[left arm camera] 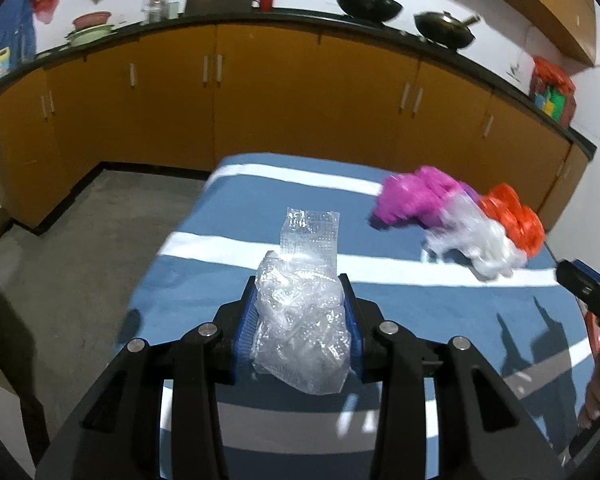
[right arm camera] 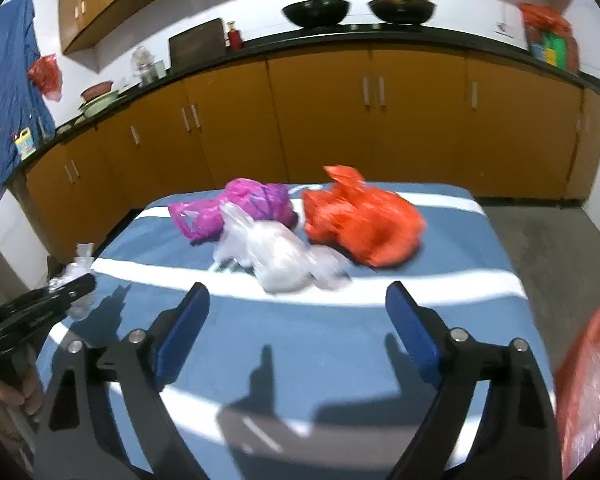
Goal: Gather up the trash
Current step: 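Grasp a clear plastic tray with the left tool while the right tool grasps a white bag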
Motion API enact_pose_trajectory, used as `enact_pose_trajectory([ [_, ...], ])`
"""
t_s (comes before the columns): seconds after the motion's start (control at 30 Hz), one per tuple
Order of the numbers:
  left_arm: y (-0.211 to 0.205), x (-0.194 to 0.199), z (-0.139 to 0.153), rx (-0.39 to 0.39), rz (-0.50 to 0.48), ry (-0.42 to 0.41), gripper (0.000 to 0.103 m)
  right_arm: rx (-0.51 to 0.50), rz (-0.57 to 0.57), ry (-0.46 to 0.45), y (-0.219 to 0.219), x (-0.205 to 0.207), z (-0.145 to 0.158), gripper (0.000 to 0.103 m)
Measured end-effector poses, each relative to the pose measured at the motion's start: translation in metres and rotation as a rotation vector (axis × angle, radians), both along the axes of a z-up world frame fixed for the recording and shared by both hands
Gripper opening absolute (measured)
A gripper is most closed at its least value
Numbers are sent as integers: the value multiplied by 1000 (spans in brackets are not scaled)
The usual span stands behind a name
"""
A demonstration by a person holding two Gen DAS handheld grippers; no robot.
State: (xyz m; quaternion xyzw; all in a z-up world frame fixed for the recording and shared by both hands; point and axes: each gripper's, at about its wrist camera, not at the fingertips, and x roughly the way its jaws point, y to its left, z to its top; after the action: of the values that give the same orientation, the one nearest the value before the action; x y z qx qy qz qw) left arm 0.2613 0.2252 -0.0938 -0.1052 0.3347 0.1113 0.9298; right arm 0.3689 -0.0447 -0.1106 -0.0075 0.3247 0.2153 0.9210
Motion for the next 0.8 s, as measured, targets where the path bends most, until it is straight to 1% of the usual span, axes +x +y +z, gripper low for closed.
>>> enact_pose_trajectory([
  [0.07,9,0,1,-7,15,-9,39,-30,18,2,15,12,-4,80],
  [0.27,26,2,-2,-24,47,-14,39,-126,42,13,50,44,-20,77],
  [0.33,28,1,-4,-24,50,-11,39,-149,51,12,56,47,-23,77],
  [0.4,30,2,-6,-23,50,-7,39,-188,70,8,63,51,-27,74],
  [0.47,29,2,-7,-24,47,-4,39,-220,85,11,68,53,-31,66],
  [0.5,29,2,-8,-22,46,-4,39,-237,90,20,70,55,-33,64],
  [0.57,26,2,-7,-18,40,-2,39,-264,93,38,72,58,-38,54],
  [0.6,25,2,-7,-15,38,-1,39,-277,92,47,72,60,-41,53],
  [0.67,23,3,-7,-10,35,0,39,-278,92,58,72,62,-43,42],
  [0.7,22,2,-6,-8,33,0,39,-278,91,54,70,61,-42,41],
  [0.73,21,2,-5,-6,32,0,39,-277,92,54,69,60,-42,37],
  [0.8,18,2,-4,-2,28,0,39,-256,91,67,64,57,-41,35],
])
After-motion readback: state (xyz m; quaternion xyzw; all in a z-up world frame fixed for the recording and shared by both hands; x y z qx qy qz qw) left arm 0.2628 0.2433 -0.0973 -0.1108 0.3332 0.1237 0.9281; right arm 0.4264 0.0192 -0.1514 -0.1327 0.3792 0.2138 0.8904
